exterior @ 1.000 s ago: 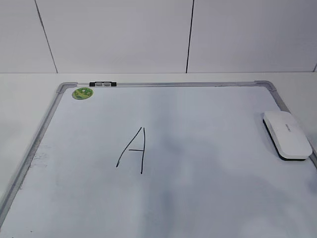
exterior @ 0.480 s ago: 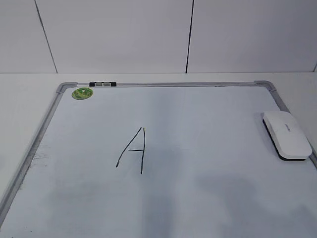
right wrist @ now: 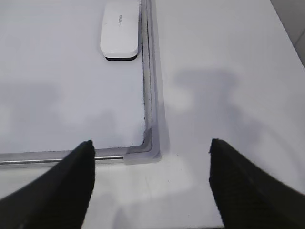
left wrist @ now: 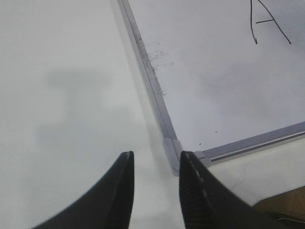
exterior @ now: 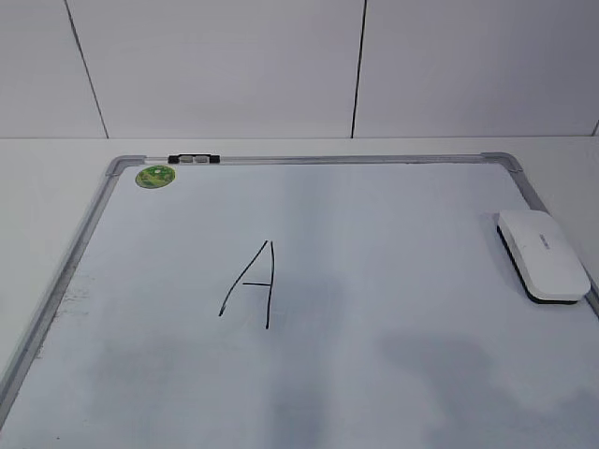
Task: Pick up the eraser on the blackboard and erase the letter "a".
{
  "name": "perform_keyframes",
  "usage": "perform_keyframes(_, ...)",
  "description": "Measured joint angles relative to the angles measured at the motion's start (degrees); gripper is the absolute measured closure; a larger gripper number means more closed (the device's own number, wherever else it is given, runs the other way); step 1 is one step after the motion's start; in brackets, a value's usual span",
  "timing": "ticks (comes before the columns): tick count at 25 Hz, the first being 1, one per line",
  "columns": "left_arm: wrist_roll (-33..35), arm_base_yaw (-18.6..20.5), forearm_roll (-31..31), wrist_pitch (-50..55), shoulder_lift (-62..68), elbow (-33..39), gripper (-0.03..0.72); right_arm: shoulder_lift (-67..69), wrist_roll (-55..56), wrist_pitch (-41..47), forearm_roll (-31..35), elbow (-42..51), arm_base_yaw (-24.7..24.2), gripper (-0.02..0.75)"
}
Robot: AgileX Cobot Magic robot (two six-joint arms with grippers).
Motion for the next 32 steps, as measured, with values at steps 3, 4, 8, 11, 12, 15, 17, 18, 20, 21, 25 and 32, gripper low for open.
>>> perform_keyframes(3,0.00,0.00,0.00,-0.14,0.00,0.00,0.443,0.00,0.00,-4.10,-0.11,1.36,0.00,0.145)
perform_keyframes(4,0.00,0.00,0.00,-0.14,0.00,0.00,0.443,0.00,0.00,-4.65,-0.11,1.86,0.00,0.145)
perform_keyframes(8,0.00,0.00,0.05,-0.14,0.00,0.00,0.443,0.00,0.00,-5.37,-0.11,2.04,0.00,0.145)
perform_keyframes(11,0.00,0.00,0.05,-0.14,0.00,0.00,0.443,0.00,0.00,-5.51,-0.11,2.13,0.00,0.145)
perform_keyframes(12,0.00,0.00,0.05,-0.14,0.00,0.00,0.443,0.00,0.00,-5.51,-0.11,2.13,0.00,0.145)
perform_keyframes(15,0.00,0.00,0.05,-0.14,0.00,0.00,0.443,0.00,0.00,-5.61,-0.11,2.13,0.00,0.145)
perform_keyframes(17,0.00,0.00,0.05,-0.14,0.00,0.00,0.443,0.00,0.00,-5.61,-0.11,2.13,0.00,0.145)
perform_keyframes(18,0.00,0.00,0.05,-0.14,0.00,0.00,0.443,0.00,0.00,-5.61,-0.11,2.13,0.00,0.145)
perform_keyframes(20,0.00,0.00,0.05,-0.14,0.00,0.00,0.443,0.00,0.00,-5.61,-0.11,2.13,0.00,0.145)
perform_keyframes(21,0.00,0.00,0.05,-0.14,0.00,0.00,0.443,0.00,0.00,-5.61,-0.11,2.13,0.00,0.145)
perform_keyframes(25,0.00,0.00,0.05,-0.14,-0.09,0.00,0.443,0.00,0.00,-5.61,-0.11,2.13,0.00,0.145)
perform_keyframes(32,0.00,0.00,0.05,-0.14,-3.92,0.00,0.443,-0.25,0.00,-5.72,-0.11,2.13,0.00,0.145)
